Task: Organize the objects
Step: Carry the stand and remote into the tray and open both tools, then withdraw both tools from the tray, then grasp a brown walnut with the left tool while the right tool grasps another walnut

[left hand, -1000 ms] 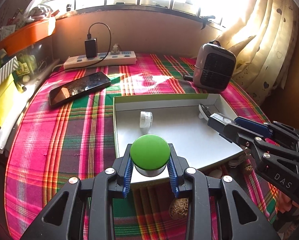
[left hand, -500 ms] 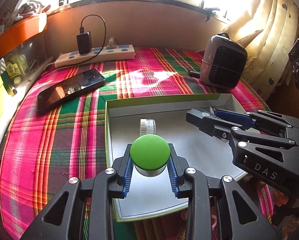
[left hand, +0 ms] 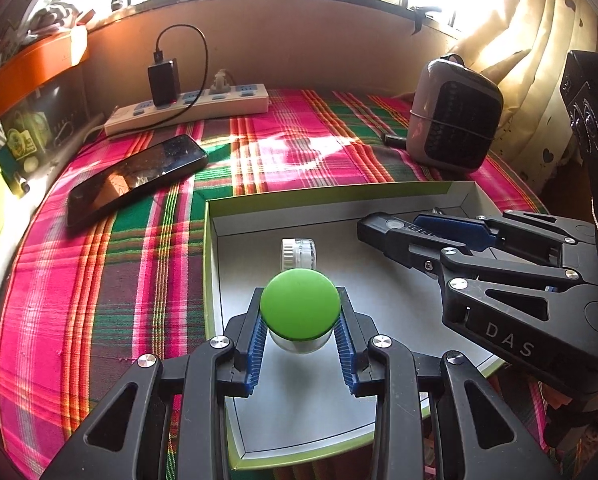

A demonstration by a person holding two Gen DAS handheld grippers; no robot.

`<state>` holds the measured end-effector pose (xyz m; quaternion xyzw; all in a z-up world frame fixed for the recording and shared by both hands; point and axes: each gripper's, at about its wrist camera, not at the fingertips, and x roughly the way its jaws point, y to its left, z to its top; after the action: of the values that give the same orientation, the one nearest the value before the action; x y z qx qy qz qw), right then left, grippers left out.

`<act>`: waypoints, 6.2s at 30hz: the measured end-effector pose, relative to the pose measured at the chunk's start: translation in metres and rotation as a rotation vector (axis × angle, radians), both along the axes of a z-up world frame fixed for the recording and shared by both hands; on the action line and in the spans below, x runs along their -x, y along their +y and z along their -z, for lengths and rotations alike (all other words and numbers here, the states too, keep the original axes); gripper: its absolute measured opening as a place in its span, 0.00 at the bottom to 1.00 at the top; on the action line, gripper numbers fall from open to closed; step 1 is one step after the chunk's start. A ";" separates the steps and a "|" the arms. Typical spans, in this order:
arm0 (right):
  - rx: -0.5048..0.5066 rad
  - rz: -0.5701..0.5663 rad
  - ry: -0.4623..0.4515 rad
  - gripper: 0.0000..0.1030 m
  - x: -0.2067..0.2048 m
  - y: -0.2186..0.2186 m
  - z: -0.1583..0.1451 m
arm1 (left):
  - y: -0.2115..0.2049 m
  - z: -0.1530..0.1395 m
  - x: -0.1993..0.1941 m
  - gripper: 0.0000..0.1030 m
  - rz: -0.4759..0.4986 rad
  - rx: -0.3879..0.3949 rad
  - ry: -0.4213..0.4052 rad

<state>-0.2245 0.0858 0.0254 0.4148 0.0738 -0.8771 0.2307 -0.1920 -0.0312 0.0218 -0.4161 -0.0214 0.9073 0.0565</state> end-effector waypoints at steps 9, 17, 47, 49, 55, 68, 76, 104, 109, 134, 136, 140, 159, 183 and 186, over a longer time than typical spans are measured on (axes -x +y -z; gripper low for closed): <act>-0.021 -0.003 -0.004 0.28 -0.001 -0.003 0.007 | 0.006 0.004 0.000 0.29 0.018 0.011 -0.007; -0.030 0.000 0.000 0.28 0.000 -0.003 0.009 | 0.006 0.004 0.000 0.29 0.017 0.019 -0.006; -0.053 0.017 0.012 0.32 -0.003 -0.006 0.011 | 0.006 0.004 0.000 0.30 0.016 0.016 -0.008; -0.053 0.020 0.012 0.33 -0.003 -0.005 0.010 | 0.007 0.004 0.000 0.30 0.017 0.017 -0.008; -0.053 0.029 0.022 0.37 -0.006 -0.002 0.007 | 0.007 0.004 -0.002 0.31 0.014 0.023 -0.008; -0.022 0.044 0.046 0.45 -0.022 0.004 -0.003 | 0.004 -0.007 -0.019 0.36 -0.005 0.020 0.018; -0.004 0.055 0.079 0.46 -0.043 0.009 -0.016 | 0.002 -0.016 -0.036 0.36 -0.001 0.004 0.043; 0.003 0.236 0.122 0.46 -0.133 0.057 -0.028 | -0.018 -0.015 -0.105 0.37 0.075 -0.100 0.060; -0.004 0.271 0.115 0.46 -0.145 0.069 -0.022 | -0.018 -0.007 -0.111 0.38 0.105 -0.114 0.042; 0.016 0.254 -0.001 0.51 -0.142 0.116 0.017 | 0.000 0.013 -0.109 0.46 0.127 -0.108 -0.054; 0.016 0.233 -0.007 0.51 -0.138 0.111 0.018 | 0.002 0.013 -0.107 0.46 0.121 -0.105 -0.056; 0.012 0.204 -0.023 0.51 -0.131 0.103 0.021 | 0.008 0.014 -0.103 0.47 0.121 -0.079 -0.053; -0.029 0.181 -0.016 0.51 -0.116 0.090 0.023 | 0.022 0.014 -0.090 0.47 0.089 -0.019 -0.040; -0.022 0.182 -0.014 0.32 -0.118 0.091 0.022 | 0.014 0.012 -0.090 0.29 0.051 -0.038 -0.041; -0.021 0.182 -0.014 0.32 -0.118 0.092 0.022 | 0.014 0.012 -0.090 0.29 0.051 -0.038 -0.040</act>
<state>-0.1065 0.1773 0.0031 0.4282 0.0436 -0.8907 0.1460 -0.1017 -0.0169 0.0098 -0.4335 -0.0293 0.8965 0.0870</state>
